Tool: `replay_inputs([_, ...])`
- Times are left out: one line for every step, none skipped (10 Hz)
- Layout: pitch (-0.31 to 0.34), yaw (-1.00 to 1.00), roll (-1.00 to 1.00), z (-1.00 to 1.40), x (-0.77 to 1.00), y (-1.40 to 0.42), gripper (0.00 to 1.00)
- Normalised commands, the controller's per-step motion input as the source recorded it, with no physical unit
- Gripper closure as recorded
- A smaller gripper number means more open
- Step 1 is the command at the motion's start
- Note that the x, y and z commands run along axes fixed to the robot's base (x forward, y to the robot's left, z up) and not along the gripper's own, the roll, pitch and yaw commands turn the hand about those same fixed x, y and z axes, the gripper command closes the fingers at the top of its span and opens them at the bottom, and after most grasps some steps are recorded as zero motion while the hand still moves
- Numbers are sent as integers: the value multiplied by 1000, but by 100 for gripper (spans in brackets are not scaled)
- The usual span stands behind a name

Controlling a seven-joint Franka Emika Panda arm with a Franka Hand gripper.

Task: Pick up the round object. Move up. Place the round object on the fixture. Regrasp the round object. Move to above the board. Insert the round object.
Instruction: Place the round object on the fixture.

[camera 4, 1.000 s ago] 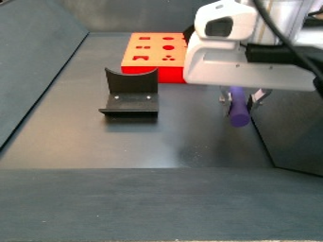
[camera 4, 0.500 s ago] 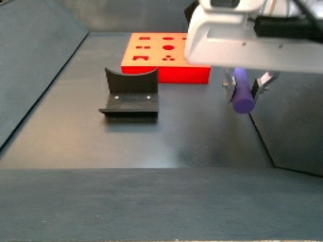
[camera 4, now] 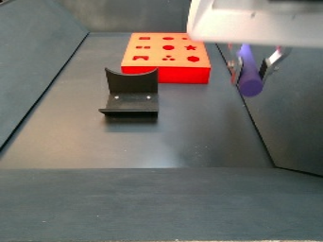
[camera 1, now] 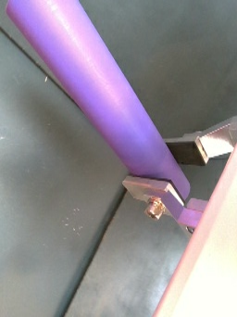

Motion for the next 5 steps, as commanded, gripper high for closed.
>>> replay_inputs([73,11,73,690,-23,3,100])
replay_inputs([80,12,73,564,-16,4,100])
replay_inputs([82,14,72,479,-10,4,100])
replay_inputs([88,13,66,301,-11,6,100])
replay_inputs([-50,385,83,249,1000,-637,100])
